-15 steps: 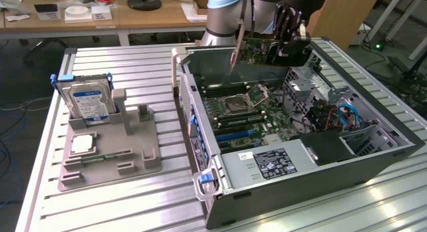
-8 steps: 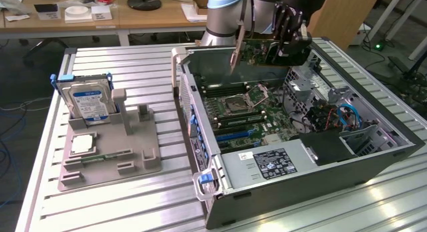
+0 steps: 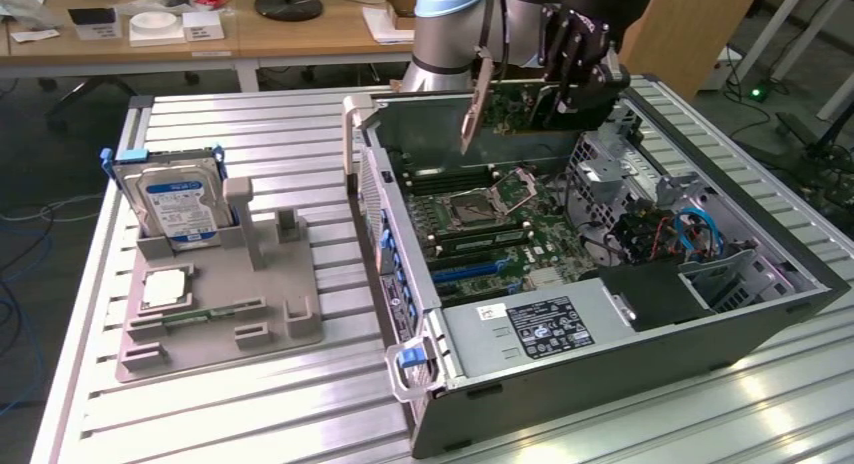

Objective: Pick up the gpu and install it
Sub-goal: 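Insert the gpu into the slot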

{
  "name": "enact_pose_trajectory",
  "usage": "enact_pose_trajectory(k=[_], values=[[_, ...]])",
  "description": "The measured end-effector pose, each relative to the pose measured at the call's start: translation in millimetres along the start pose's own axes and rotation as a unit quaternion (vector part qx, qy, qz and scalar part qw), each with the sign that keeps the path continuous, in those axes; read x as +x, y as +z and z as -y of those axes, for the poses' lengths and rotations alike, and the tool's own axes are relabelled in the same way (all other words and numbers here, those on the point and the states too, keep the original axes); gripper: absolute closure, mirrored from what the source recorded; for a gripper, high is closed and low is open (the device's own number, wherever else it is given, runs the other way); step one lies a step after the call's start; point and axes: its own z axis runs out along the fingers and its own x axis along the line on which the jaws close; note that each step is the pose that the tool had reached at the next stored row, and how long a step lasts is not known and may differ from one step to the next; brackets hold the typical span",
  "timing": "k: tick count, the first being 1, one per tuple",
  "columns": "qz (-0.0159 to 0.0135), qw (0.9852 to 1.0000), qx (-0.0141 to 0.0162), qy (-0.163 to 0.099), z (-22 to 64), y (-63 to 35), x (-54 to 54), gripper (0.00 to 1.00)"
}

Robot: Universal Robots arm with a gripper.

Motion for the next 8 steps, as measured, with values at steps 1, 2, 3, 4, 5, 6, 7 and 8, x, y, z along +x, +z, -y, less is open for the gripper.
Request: enact_pose_trajectory(k=[1, 2, 3, 4, 5, 6, 7, 8], values=[[0.0000, 1.0000, -0.0004, -0.004, 0.0, 0.0, 0.0, 0.72], [0.0001, 1.0000, -0.0005, -0.005, 0.0, 0.0, 0.0, 0.72], [0.0001, 1.0000, -0.0005, -0.006, 0.0, 0.0, 0.0, 0.72], [0.0001, 1.0000, -0.0006, -0.006, 0.0, 0.0, 0.0, 0.72], [0.0001, 1.0000, -0.0006, -0.006, 0.0, 0.0, 0.0, 0.72], [0.0001, 1.0000, -0.0005, -0.006, 0.0, 0.0, 0.0, 0.72], [0.0001, 1.0000, -0.0006, -0.006, 0.0, 0.0, 0.0, 0.72], [0.0001, 1.0000, -0.0005, -0.006, 0.0, 0.0, 0.0, 0.72]])
